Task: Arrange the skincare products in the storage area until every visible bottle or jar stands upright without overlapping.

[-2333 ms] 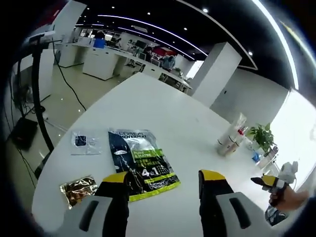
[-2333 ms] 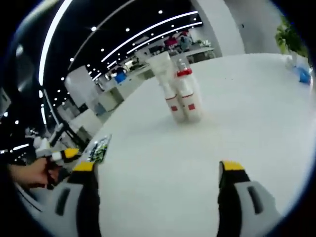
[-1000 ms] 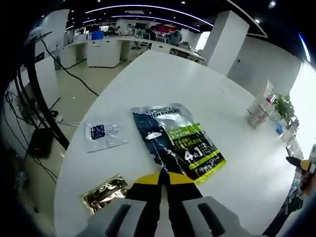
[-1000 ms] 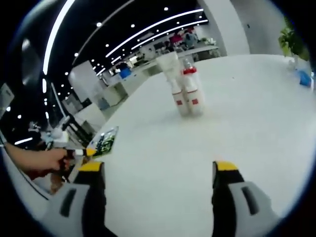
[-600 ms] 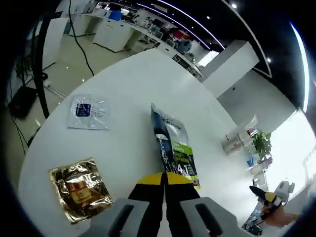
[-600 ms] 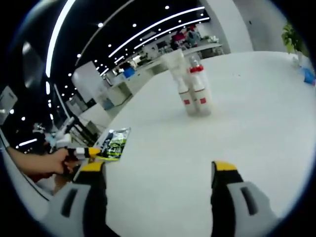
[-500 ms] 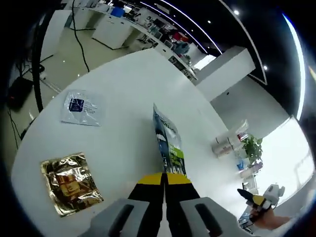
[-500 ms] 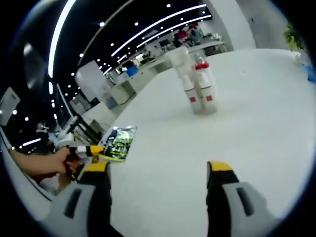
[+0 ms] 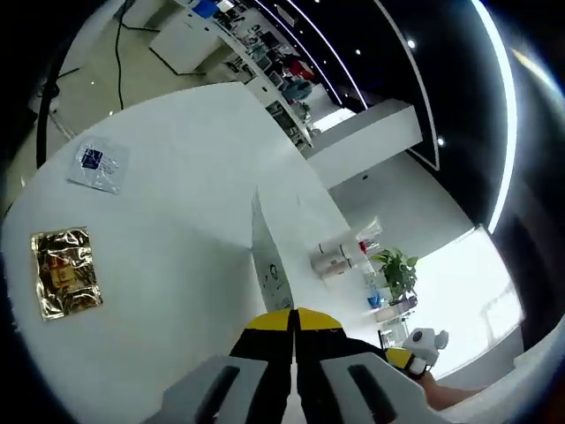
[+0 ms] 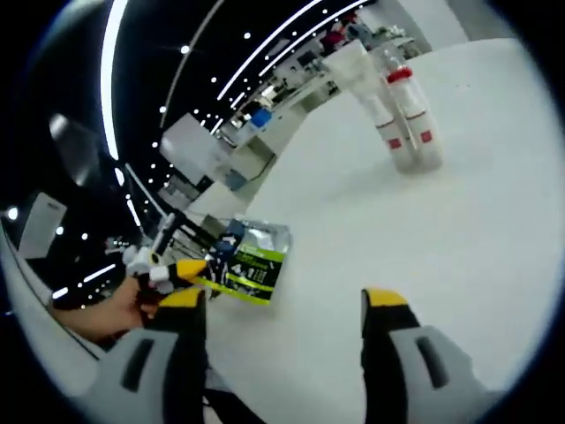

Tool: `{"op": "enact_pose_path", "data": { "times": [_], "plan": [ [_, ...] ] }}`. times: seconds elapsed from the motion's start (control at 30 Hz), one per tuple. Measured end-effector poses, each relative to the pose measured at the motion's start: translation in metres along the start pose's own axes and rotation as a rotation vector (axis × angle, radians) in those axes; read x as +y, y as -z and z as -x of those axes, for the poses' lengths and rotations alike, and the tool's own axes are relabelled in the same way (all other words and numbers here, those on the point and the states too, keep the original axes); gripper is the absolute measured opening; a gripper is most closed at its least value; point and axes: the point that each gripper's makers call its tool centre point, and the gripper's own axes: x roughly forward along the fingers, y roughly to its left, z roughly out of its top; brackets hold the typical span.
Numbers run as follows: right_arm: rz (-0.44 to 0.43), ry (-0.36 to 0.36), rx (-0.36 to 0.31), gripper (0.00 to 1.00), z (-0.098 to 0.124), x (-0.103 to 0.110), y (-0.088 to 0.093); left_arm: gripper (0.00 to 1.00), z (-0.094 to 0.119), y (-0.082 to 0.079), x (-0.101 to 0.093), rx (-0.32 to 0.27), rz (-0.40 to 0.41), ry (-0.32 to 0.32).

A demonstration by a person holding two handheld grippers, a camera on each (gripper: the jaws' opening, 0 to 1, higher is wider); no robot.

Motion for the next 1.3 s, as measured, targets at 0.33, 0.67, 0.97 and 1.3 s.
{"op": "enact_pose_path", "data": {
  "times": [0.33,0.67,0.97,1.3],
  "plan": [
    [-0.190,-0.179,0.016,0.63,-0.002,0.031,0.004,0.00,-0.012,-0.007,-0.044,-0.001,-0.026,0.102],
    [-0.357,-0.366,0.082,0.60,0.000,0.066,0.012,0.00,-0.010,-0.009,-0.091,0.000,-0.041,0.261],
    [-0.597,-0.533,0.050,0.64,0.008,0.086,-0.009,0.00,-0.002,0.006,-0.138,0.088,-0.101,0.459],
    [-0.747,-0.684,0.060,0.60,0.015,0.107,-0.021,0.00,0.005,0.030,-0.182,0.180,-0.151,0.642]
  ]
}}
